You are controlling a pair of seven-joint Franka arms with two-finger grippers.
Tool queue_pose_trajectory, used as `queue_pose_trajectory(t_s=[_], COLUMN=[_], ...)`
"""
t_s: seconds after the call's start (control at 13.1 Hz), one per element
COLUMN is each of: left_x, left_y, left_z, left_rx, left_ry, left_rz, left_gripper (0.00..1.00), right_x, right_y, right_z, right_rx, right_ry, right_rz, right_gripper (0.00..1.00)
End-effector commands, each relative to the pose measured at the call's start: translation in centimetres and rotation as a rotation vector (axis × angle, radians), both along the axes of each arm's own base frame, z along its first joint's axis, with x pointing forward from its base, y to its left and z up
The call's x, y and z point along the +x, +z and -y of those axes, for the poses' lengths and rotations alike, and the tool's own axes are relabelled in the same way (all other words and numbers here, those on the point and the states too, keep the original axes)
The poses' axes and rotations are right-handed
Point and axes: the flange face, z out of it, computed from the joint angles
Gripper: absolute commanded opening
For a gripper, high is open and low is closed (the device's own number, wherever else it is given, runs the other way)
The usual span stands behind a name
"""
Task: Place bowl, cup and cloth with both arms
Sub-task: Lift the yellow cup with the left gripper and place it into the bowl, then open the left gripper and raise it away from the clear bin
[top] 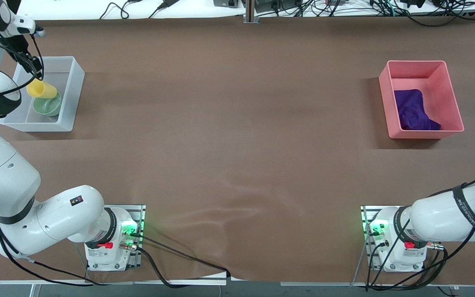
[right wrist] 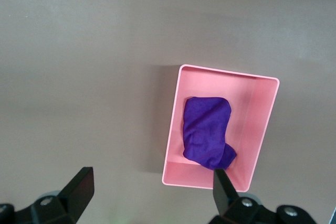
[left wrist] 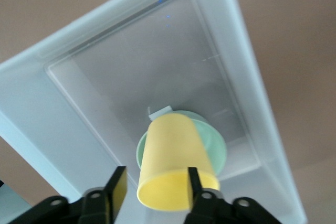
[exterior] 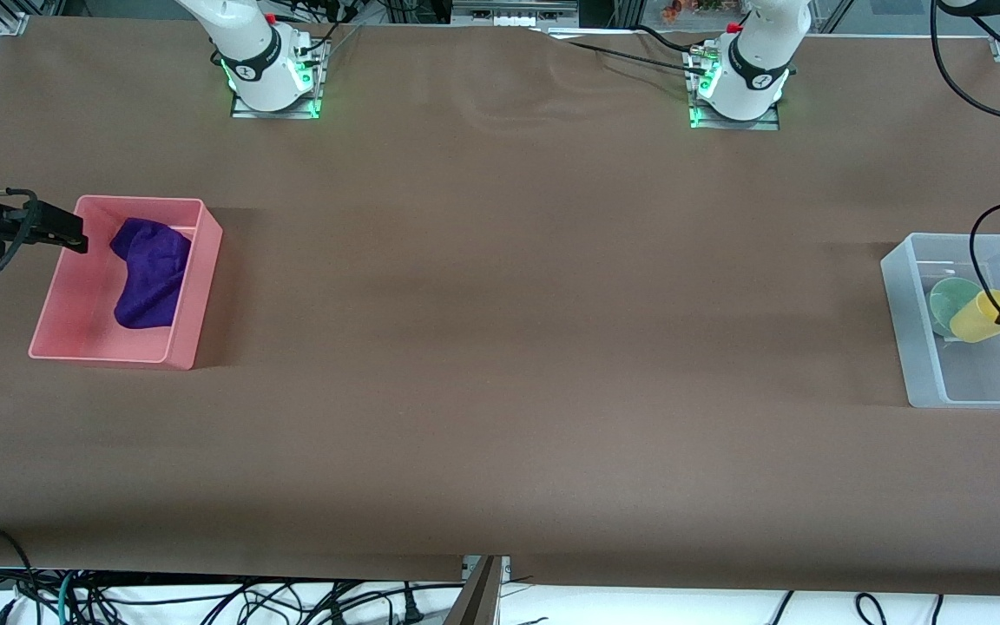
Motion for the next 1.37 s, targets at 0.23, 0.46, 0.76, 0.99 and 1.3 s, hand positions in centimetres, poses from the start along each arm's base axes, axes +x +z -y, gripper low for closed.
queue_pose_trajectory(t_s=[0.23,0.46,0.76,0.99,1.3], left_x=[3.2,3.3,0.8,-0.8,-3.8], left_y=[11.3,15.4,20.3,21.9,22.2], left_z=[14.5,21.6,27.2,29.7,32.4], left_rx=[-0.063,-0.052,-0.051,-0.085,-0.061], left_ry=[-0.136,-0.016,0.291,0.355,0.384], left_rz=[0.125,0.183,0.179,0.154,0.205], left_gripper=[1.0,1.0,1.0,1.0,1.0], right_x=[0.1,0.1,0.1,0.1,0.1], right_y=[0.2,0.2,0.2,0.2,0.2], right_z=[-1.1,-0.9,-0.9,-0.9,-0.9], right_rx=[0.002,0.0,0.0,0.001,0.0], right_ry=[0.021,0.02,0.02,0.02,0.02], right_rz=[0.01,0.01,0.01,0.011,0.01], right_gripper=[1.0,1.0,1.0,1.0,1.0])
